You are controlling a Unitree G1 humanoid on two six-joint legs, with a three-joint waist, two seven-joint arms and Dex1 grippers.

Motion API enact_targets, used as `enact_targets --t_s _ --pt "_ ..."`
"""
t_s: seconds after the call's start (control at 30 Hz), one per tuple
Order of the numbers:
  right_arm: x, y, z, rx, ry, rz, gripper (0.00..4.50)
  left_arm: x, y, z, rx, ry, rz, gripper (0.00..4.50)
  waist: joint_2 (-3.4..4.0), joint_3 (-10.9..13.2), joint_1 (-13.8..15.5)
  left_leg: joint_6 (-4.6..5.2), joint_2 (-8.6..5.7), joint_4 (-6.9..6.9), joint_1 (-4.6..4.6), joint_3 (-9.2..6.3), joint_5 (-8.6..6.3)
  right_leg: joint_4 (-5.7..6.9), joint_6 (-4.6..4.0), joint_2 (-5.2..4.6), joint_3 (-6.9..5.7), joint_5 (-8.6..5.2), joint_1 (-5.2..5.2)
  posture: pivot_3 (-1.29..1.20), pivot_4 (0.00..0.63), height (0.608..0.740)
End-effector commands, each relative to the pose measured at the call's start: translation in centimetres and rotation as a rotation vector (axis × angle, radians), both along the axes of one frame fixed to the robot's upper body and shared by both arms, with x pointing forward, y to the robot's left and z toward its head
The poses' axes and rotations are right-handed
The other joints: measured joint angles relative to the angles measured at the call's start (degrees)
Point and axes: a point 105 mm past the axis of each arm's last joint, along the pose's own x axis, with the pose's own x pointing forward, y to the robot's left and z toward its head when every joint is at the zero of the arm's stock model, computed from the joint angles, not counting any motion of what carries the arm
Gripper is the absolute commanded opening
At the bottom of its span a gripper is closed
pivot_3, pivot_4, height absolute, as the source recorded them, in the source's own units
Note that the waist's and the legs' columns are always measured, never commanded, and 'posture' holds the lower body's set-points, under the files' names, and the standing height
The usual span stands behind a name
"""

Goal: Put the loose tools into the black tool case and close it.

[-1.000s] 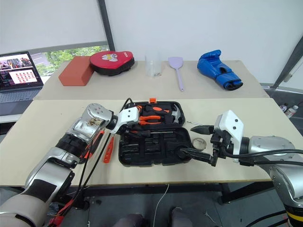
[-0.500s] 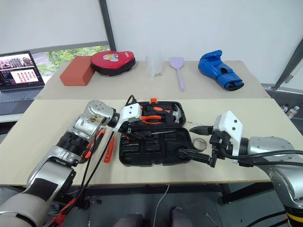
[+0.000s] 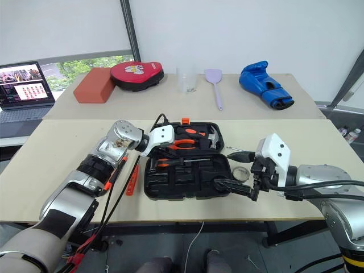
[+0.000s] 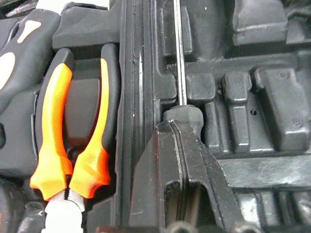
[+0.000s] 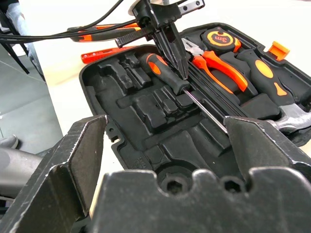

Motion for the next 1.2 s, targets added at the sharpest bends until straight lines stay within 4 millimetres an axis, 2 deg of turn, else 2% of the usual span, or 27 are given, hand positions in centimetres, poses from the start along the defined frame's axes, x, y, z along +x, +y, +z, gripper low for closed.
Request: enact_targets --t_s 0.03,0.2,0.3,0.4,0.47,0.5,0.6,0.67,0.73,1.0,1.1,1.2 --pt "0.7 -0.7 0.6 -0.007 -0.048 -0.038 4.50 -0.5 0.4 -2.2 0.054 0.042 -0.009 0.03 0.00 -0.01 -0.02 0.00 0.00 0.00 0.01 0.00 0.00 0.00 0.00 0.00 0.00 0.00 0.00 0.00 0.150 0.740" --pt "2.4 -2.9 -0.2 -0.046 -0.048 -0.142 4.50 -1.3 0.1 -1.8 0.018 0.073 -0.043 0.03 -0.01 -0.04 -0.07 0.01 0.00 -0.01 0.05 0.02 0.00 0.01 0.00 0.01 0.02 0.00 0.03 0.00 0.150 0.740" --pt "4.3 -5.4 -0.6 -0.124 -0.053 -0.236 4.50 -1.3 0.1 0.8 -0.092 0.091 -0.024 0.03 -0.01 -0.04 -0.23 0.01 0.00 -0.01 0.06 0.03 -0.01 0.02 0.00 0.01 0.04 0.00 0.03 0.00 0.150 0.740" --pt "6.3 -7.7 -0.9 -0.214 -0.046 -0.298 4.50 -2.4 0.9 4.6 -0.229 0.134 -0.045 0.71 -0.01 -0.04 -0.41 0.02 0.00 -0.01 0.02 0.13 0.00 0.03 0.00 0.03 0.11 0.00 -0.04 0.00 0.150 0.740" --pt "7.6 -9.0 -1.4 -0.291 -0.038 -0.322 4.50 -3.8 1.8 6.5 -0.292 0.160 -0.099 1.59 -0.01 -0.04 -1.08 0.01 0.02 0.00 -0.03 0.16 0.00 0.04 0.00 0.04 0.12 0.00 -0.13 0.00 0.150 0.740" --pt "8.2 -9.6 -1.6 -0.329 -0.033 -0.333 4.50 -4.4 2.3 7.3 -0.312 0.170 -0.119 1.89 -0.01 -0.04 -1.46 0.01 0.03 -0.01 -0.05 0.18 0.00 0.09 0.00 0.05 0.14 0.00 -0.18 0.00 0.150 0.740" --pt "9.6 -10.9 -2.1 -0.393 -0.011 -0.359 4.50 -5.9 3.1 8.7 -0.342 0.186 -0.151 3.02 0.02 -0.05 -1.90 0.00 0.06 -0.07 -0.02 0.20 0.00 0.08 -0.02 0.06 0.17 -0.01 -0.21 0.00 0.150 0.740" --pt "11.2 -11.9 -2.6 -0.475 -0.002 -0.391 4.50 -7.5 4.1 9.7 -0.349 0.196 -0.179 3.83 0.02 -0.05 -2.09 0.00 0.06 -0.08 -0.02 0.22 0.00 0.06 -0.02 0.06 0.20 -0.01 -0.21 0.00 0.150 0.740" --pt "12.3 -12.3 -3.3 -0.536 0.039 -0.392 4.50 -8.7 4.7 10.2 -0.345 0.185 -0.193 4.40 0.04 -0.03 -2.60 0.00 0.05 -0.08 -0.02 0.36 0.00 0.05 -0.02 0.05 0.32 0.00 -0.24 0.00 0.150 0.740" --pt "14.3 -11.3 -5.3 -0.554 0.167 -0.359 4.50 -10.6 5.6 9.8 -0.313 0.186 -0.170 4.40 0.06 -0.02 -3.04 -0.03 0.06 -0.11 0.00 0.36 0.00 0.05 -0.04 0.06 0.32 0.00 -0.27 0.00 0.150 0.740" --pt "14.5 -11.2 -5.5 -0.528 0.195 -0.363 3.76 -10.8 5.9 9.7 -0.296 0.164 -0.165 4.50 0.06 -0.02 -3.00 -0.04 0.06 -0.12 0.00 0.35 0.01 0.05 -0.05 0.06 0.30 0.01 -0.28 0.00 0.150 0.740" --pt "14.6 -11.1 -5.4 -0.486 0.212 -0.362 2.70 -10.8 6.2 10.0 -0.290 0.155 -0.154 4.50 0.07 -0.02 -3.08 -0.06 0.05 -0.12 0.02 0.36 0.01 0.05 -0.06 0.06 0.31 0.01 -0.27 0.00 0.150 0.740"
